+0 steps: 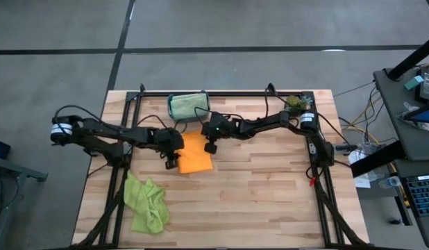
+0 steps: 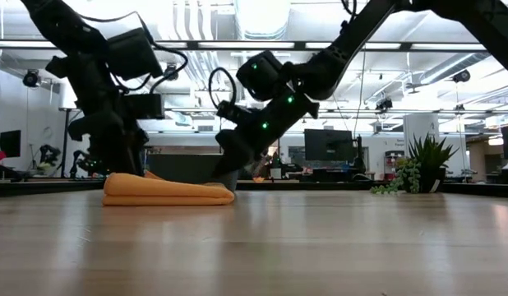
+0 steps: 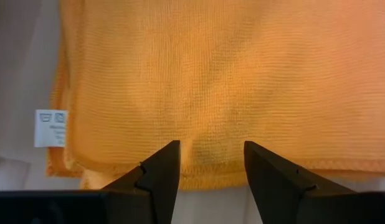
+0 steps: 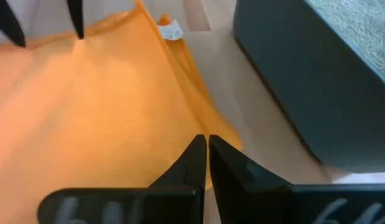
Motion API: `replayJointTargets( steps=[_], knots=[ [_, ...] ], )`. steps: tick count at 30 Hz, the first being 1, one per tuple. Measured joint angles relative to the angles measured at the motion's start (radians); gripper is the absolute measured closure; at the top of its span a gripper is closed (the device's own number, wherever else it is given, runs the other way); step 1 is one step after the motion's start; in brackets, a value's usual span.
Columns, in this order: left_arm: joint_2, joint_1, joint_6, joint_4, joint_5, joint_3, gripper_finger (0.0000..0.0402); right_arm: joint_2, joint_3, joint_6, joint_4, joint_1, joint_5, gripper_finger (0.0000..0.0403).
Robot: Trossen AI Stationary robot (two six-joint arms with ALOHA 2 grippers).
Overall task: Fold microfiber towels
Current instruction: Fold the orange microfiber towel
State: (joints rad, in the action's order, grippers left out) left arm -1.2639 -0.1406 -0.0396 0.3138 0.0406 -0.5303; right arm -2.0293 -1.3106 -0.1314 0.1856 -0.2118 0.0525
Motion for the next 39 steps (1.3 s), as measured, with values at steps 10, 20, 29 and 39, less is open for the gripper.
replayJointTargets(
  steps=[10, 20, 29, 39],
  knots=[
    [0.087, -0.005, 0.104, 0.004, 0.235, 0.008, 0.0240, 0.042, 0.001, 0.000, -0.054, 0.072, -0.001, 0.0390],
    [-0.011, -0.017, 0.107, -0.097, 0.335, 0.062, 0.0240, 0.039, 0.008, 0.027, -0.064, 0.133, -0.004, 0.0390],
    [-0.026, -0.017, 0.108, -0.076, 0.343, 0.051, 0.0240, 0.038, 0.024, 0.042, -0.083, 0.136, 0.000, 0.0390],
    [0.081, -0.013, 0.102, 0.136, 0.339, -0.014, 0.0240, 0.146, 0.025, 0.016, -0.196, 0.142, 0.001, 0.0390]
  ],
)
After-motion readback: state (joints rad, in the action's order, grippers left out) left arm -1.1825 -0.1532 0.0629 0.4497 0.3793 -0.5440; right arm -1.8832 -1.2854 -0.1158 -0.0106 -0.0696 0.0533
